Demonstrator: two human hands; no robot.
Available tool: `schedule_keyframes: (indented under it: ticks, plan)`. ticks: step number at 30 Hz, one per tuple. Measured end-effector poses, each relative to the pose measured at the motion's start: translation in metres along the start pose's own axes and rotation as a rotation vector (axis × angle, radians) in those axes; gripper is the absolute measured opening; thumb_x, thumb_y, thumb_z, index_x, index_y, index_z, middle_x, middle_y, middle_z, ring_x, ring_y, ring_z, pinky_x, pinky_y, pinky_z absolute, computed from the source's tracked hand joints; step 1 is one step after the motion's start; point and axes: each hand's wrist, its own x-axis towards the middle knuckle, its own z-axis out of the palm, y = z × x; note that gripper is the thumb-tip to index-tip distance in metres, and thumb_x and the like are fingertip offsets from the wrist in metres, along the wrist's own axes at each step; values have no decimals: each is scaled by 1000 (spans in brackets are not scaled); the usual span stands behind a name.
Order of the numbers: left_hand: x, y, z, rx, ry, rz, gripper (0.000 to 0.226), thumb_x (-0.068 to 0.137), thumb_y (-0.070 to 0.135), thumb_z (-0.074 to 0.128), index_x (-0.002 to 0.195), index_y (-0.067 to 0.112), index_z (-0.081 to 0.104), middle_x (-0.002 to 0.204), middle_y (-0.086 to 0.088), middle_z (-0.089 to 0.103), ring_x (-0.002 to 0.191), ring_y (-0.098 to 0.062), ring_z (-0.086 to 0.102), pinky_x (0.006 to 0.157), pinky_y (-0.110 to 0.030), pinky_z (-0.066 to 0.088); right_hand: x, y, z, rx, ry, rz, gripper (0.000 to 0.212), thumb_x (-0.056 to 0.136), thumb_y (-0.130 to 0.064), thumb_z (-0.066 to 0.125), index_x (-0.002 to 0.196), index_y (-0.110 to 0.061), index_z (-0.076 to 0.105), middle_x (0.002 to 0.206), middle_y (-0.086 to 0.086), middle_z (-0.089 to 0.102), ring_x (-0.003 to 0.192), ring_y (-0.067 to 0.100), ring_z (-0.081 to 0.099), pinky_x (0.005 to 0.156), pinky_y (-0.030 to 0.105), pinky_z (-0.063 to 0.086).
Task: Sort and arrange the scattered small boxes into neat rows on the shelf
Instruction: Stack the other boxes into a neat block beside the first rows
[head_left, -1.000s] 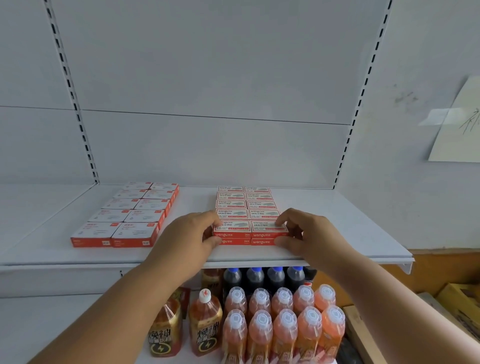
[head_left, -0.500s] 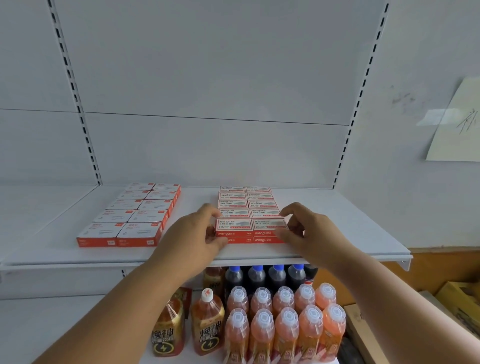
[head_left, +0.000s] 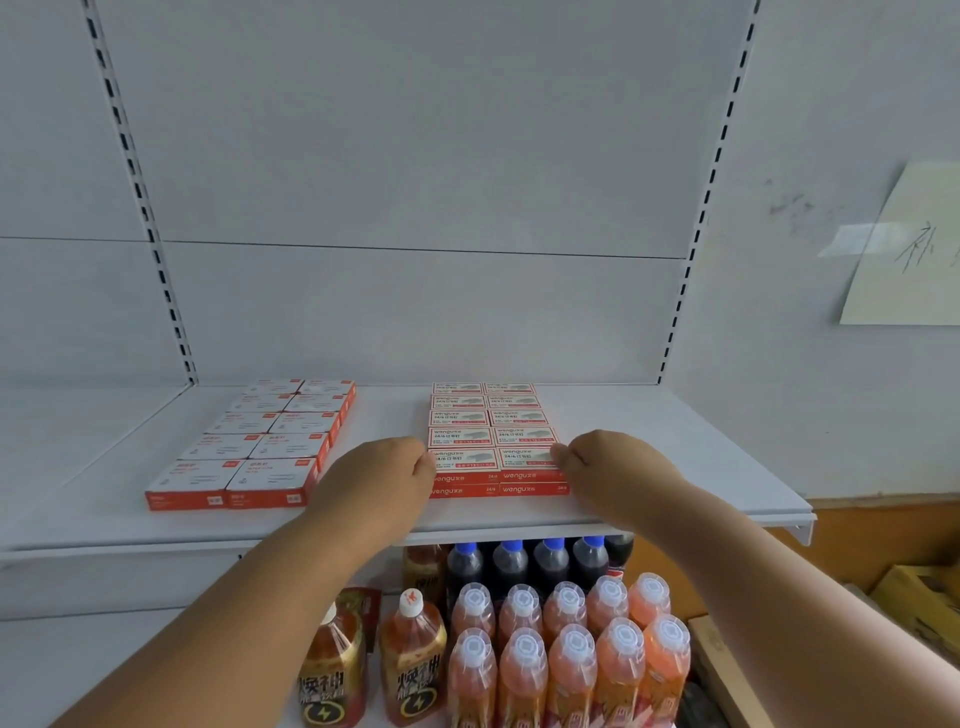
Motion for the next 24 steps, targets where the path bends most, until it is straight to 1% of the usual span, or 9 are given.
schedule_keyframes:
  ticks: [2,4,7,9,12,14,20,22,24]
  plan:
    - [7,-2,-2,-37,-33,-23,33,104,36,32,87,20,56,88,3,63,76,-10,59,58,-21,39,3,1,-3,45,-34,9,51,102,-47,30,80,-11,58,74,4,59,71,21,57,67,33,46]
    - [12,0,-9,-6,-55,-24,37,104,36,29,94,18,60,94,0,64,81,-11,59,63,-23,42,8,2,-7,83,-61,16,51,102,-48,30,74,-13,55,73,3,58,69,20,55,67,32,44]
    - [15,7,-14,51,-95,-4,42,105,39,25,106,16,61,101,-4,65,89,-14,61,75,-29,49,15,1,-11,72,-88,24,55,102,-50,28,83,-11,61,82,5,65,76,20,60,71,33,47]
    - [17,8,-10,37,-88,-29,43,104,42,28,101,17,63,93,-2,66,82,-12,61,70,-28,49,18,-1,-10,41,-102,9,53,101,-50,30,89,-11,64,84,4,65,77,20,60,72,33,48]
    - [20,7,-1,47,-63,-54,42,103,43,30,93,18,63,82,1,63,72,-9,60,58,-24,43,22,-1,-4,-6,-86,-2,48,100,-48,32,80,-14,58,77,2,61,73,20,58,64,32,44]
    - [21,6,2,50,-51,-54,43,102,42,30,90,18,63,79,2,63,69,-9,60,55,-22,39,24,-1,-1,-26,-73,8,47,100,-48,31,76,-15,56,74,2,59,72,21,58,63,31,44]
    - [36,3,-7,21,-87,-101,45,103,41,26,99,15,63,90,-3,65,79,-11,59,69,-28,47,31,0,-8,78,-93,31,53,102,-51,26,70,-16,52,72,1,58,67,17,54,66,30,42]
    - [44,4,-8,31,-113,-112,46,103,42,25,99,15,62,91,-3,66,81,-13,61,75,-31,51,38,0,-10,72,-84,38,53,102,-51,25,75,-15,53,76,2,60,73,20,57,67,30,43]
    - [49,5,-5,22,-155,-121,46,103,45,26,100,16,62,90,-1,66,81,-11,62,76,-29,53,44,-2,-8,60,-107,32,52,102,-50,27,84,-13,58,83,2,63,78,21,59,70,30,45]
